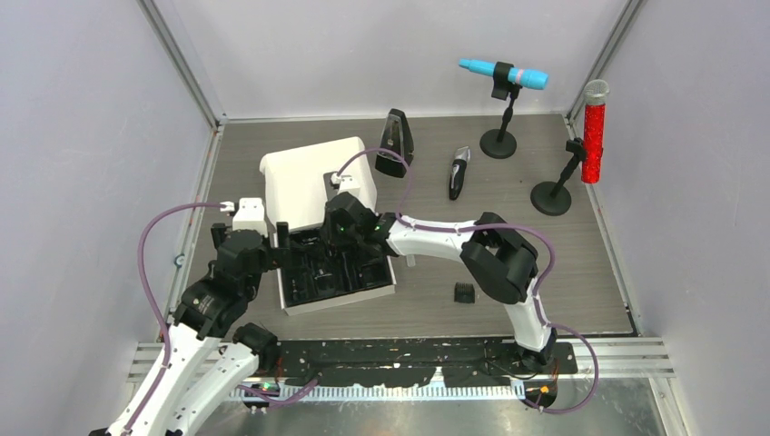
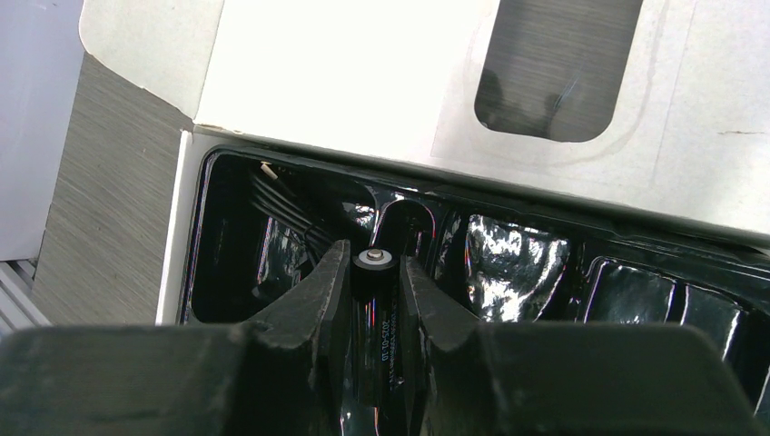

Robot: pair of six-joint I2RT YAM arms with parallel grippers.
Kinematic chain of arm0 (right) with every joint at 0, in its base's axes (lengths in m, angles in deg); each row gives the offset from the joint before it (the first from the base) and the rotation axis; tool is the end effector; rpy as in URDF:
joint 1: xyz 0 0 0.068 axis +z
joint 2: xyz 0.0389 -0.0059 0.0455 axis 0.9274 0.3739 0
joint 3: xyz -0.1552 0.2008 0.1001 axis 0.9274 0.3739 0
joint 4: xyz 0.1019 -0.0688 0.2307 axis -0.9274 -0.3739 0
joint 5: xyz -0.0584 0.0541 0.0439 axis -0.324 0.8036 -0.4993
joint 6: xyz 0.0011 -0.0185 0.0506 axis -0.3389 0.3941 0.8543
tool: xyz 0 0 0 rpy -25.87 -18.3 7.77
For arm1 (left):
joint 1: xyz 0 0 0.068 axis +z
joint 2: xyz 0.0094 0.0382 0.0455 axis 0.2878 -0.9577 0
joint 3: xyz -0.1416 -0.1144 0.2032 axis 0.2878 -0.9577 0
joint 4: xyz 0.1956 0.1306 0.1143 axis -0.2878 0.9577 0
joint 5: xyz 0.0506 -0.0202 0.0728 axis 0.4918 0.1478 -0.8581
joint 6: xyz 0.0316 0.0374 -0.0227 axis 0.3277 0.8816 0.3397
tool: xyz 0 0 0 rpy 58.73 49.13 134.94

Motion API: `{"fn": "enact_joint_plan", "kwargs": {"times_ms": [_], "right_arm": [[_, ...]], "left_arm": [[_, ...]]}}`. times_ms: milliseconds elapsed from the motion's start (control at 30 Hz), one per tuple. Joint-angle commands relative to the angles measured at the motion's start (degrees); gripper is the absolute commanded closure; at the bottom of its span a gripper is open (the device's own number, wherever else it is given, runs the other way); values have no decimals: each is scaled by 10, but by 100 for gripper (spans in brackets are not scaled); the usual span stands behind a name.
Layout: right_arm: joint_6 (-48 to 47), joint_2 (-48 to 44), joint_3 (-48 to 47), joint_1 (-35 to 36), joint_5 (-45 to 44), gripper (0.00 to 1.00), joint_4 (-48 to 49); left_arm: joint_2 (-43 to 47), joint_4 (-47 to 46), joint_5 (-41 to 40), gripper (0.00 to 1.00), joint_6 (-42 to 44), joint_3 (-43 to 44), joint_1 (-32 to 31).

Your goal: Sort the hair-cutting tools

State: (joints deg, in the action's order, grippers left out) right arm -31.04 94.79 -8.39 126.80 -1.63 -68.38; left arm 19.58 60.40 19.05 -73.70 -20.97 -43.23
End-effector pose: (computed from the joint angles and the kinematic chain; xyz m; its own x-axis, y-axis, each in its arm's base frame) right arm 0.2478 0.3949 0.1991 -0.6983 0.0120 -0.7157 -0.4136 0.8093 0.4171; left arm 0.1070 -0.0338 0.3034 -0.4498 0.0049 -0.8931 -0.0942 0.9941 0.0529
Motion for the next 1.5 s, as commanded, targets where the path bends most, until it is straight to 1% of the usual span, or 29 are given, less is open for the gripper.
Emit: {"fn": "enact_joint_plan", "kwargs": {"times_ms": [0,100,167,500,567,700,733,900,1167,1467], "right_arm": [[16,1,-28,5,-9,73,21],[16,0,-28,5,-12,63,18],[15,-2,-28,5,-14,61,14],[-10,-30,-24,5,-13,59,4],[-25,-43,-22,6,-12,60,-16],[-41,-63,-16,9,-7,66,-39],[-40,-65,-14,10,-2,68,-40],[-33,-76,5,17,21,73,-42],[-21,-64,15,21,44,77,-47],[-12,-32,8,21,47,80,-51]], "left_arm": [[-4,-17,-5,0,3,4,2],[-5,-17,-3,0,3,4,2],[-6,-18,0,0,4,4,2],[-10,-17,2,0,4,4,2],[-8,-17,1,1,4,4,2],[-6,-17,2,0,4,4,2],[-5,-17,1,0,4,4,2],[-3,-16,1,0,4,4,2],[-2,-16,0,0,5,4,2],[-2,-16,2,0,5,4,2]]}}
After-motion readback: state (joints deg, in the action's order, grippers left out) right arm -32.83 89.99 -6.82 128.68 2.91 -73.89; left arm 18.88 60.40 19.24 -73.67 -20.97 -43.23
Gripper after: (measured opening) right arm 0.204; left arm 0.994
